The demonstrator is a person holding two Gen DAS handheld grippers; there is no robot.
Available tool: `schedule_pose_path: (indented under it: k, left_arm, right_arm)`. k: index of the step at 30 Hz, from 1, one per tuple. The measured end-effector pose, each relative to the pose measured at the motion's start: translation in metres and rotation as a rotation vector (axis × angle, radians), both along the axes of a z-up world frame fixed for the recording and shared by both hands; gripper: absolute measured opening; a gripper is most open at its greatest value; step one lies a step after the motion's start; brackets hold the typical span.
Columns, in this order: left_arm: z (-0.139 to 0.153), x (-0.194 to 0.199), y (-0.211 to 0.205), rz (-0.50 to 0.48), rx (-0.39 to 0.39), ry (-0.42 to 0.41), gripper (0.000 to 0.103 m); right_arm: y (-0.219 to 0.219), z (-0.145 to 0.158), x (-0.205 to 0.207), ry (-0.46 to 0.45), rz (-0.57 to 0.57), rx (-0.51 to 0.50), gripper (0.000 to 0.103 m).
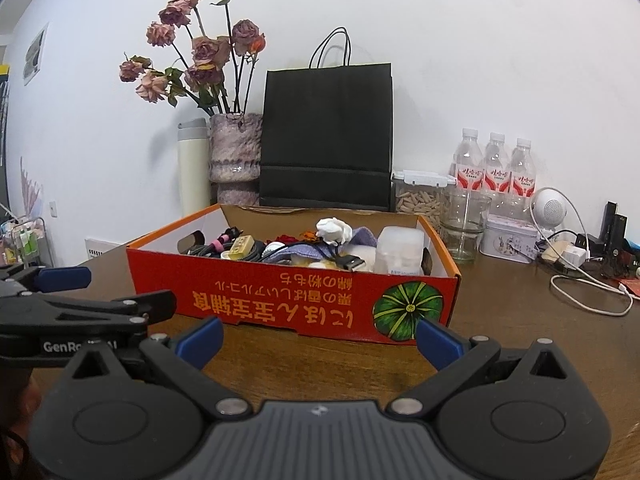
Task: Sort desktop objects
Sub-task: 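Withdraw both grippers from the box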
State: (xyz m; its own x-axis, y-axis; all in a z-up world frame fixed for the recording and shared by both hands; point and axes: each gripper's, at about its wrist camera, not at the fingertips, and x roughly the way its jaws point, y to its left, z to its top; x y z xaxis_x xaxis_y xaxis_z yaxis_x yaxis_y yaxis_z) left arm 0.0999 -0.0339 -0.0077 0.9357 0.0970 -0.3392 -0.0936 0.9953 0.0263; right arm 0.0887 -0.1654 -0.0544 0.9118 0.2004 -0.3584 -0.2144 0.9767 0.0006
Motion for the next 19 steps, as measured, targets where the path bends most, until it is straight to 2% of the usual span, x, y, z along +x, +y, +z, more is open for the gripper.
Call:
schedule_pose_path:
  k: [19]
  left_arm:
    - [-0.0009, 0.0001, -0.0004, 0.014, 0.018, 0.008, 0.103]
  right_arm:
    - [0.0006, -0.0024, 0.0015, 0.006, 0.001, -0.008, 0.103]
